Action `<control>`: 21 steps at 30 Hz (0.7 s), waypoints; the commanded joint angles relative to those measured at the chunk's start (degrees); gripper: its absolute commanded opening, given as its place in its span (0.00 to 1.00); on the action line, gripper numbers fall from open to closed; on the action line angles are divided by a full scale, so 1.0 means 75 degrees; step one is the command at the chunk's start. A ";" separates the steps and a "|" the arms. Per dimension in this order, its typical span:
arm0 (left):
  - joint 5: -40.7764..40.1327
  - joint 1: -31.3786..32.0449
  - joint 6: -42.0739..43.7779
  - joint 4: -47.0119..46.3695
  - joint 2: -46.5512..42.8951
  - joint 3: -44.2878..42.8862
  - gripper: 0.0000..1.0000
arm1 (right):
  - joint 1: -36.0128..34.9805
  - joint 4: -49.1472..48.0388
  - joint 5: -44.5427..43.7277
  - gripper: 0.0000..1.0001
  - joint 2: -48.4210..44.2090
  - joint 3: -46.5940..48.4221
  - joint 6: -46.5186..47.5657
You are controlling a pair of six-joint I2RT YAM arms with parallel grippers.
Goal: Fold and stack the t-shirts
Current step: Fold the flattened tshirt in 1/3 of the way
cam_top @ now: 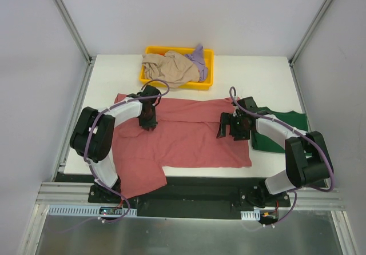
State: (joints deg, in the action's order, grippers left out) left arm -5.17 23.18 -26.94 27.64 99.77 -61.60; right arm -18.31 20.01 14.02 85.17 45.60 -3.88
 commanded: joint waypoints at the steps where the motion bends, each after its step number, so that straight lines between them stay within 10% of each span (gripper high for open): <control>1: -0.0225 -0.0020 -0.0006 0.0206 0.0151 -0.0305 0.20 | 0.0003 0.0121 -0.0323 0.96 -0.0035 -0.0198 0.0013; 8: -0.0166 -0.0020 -0.0053 0.0229 -0.0036 -0.0388 0.00 | -0.0009 0.0156 -0.0369 0.96 -0.0035 -0.0210 0.0002; 21: 0.0267 -0.0020 -0.0392 0.0592 -0.0833 -0.0200 0.00 | -0.0009 0.0273 -0.0662 0.96 -0.0047 -0.0327 0.0048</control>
State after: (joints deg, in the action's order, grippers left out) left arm -4.34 23.18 -27.92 29.63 97.03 -62.87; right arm -18.33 19.81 12.62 84.88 45.30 -3.90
